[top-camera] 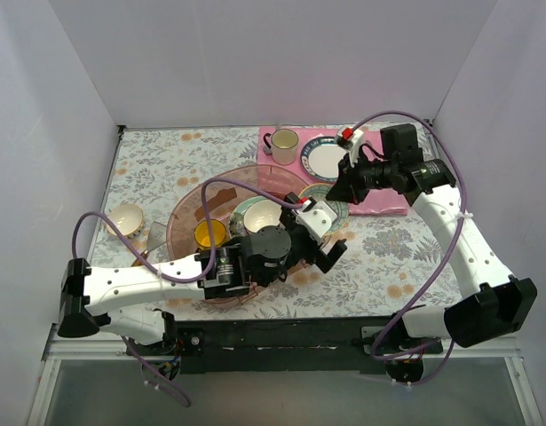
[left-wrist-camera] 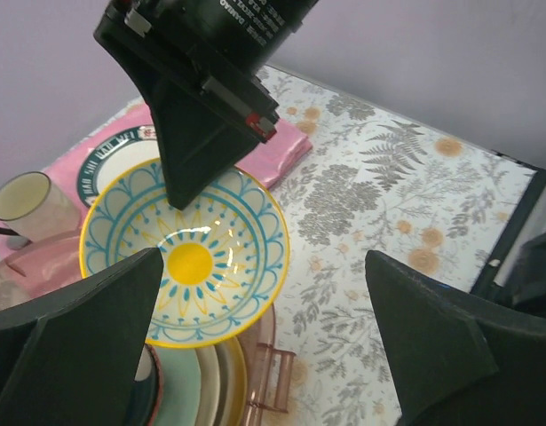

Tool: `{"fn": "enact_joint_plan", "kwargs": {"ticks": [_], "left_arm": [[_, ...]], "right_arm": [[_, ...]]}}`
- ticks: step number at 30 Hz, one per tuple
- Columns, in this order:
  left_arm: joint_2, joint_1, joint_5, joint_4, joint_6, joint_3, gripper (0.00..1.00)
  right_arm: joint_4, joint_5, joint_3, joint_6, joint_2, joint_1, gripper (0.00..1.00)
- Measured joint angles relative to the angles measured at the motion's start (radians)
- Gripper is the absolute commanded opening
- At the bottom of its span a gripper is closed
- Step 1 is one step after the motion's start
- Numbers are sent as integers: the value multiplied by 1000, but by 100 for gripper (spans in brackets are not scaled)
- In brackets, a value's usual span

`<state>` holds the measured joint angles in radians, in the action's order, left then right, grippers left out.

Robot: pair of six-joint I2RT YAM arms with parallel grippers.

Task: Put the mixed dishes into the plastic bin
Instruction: Place the bowl in the plastic bin.

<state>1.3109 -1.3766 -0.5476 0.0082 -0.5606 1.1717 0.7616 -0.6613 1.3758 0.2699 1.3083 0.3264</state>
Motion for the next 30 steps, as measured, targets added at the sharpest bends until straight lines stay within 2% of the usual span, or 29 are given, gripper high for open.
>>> {"fn": "enact_joint_plan", "kwargs": {"ticks": [9, 14, 18, 23, 27, 30], "left_arm": [[-155, 46, 150, -131, -189, -4, 98], [-266, 118, 211, -169, -272, -4, 98], [-326, 253, 282, -196, -329, 10, 98], [-321, 436, 353, -250, -391, 48, 98], [-314, 541, 375, -307, -435, 54, 98], [-319, 600, 341, -346, -467, 54, 98]], "right_arm": [[12, -78, 95, 40, 101, -6, 1], [26, -119, 154, 48, 167, -5, 1], [26, -134, 219, 48, 230, 6, 1], [23, -128, 275, 44, 295, 56, 1], [22, -101, 318, 43, 346, 124, 1], [23, -72, 350, 43, 380, 185, 1]]}}
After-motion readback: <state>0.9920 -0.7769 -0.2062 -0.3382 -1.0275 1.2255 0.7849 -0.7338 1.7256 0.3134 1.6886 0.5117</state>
